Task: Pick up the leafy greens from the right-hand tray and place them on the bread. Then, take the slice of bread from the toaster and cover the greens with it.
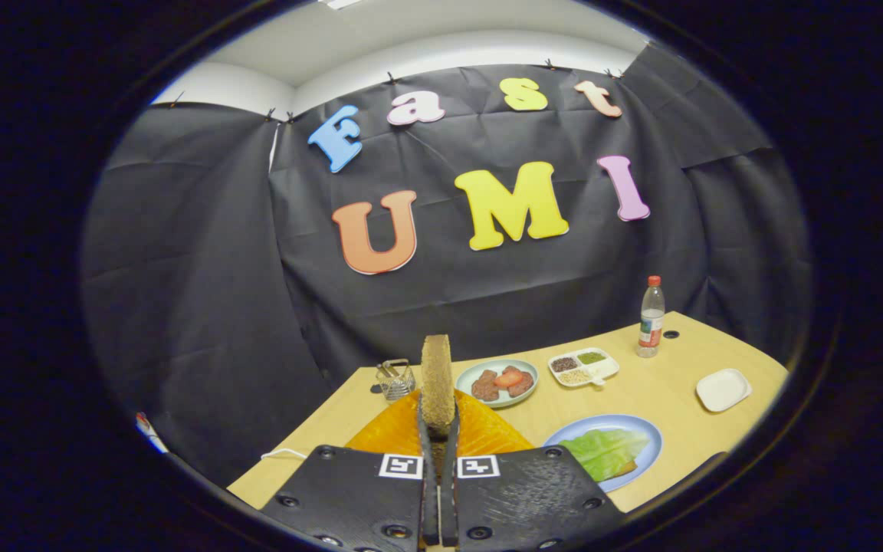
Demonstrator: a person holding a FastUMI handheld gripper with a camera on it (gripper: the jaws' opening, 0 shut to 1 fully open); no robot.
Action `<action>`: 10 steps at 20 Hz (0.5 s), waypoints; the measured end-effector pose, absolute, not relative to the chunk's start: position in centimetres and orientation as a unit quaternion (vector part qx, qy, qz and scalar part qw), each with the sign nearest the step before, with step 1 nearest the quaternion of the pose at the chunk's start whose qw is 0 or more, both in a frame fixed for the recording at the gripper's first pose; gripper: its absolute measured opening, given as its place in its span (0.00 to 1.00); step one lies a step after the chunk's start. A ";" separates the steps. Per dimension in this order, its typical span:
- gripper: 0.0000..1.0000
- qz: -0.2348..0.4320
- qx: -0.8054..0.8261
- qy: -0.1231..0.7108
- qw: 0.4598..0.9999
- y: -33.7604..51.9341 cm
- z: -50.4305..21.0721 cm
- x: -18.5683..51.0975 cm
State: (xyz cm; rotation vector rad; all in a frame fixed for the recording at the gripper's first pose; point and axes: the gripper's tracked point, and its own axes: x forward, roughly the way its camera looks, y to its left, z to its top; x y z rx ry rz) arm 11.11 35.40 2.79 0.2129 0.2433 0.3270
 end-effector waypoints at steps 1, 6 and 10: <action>0.02 0.156 0.112 0.123 0.974 34.0 2.7 11.6; 0.02 0.115 0.096 0.144 0.978 26.6 -0.2 14.9; 0.02 0.098 0.124 0.195 0.968 23.1 -6.3 17.6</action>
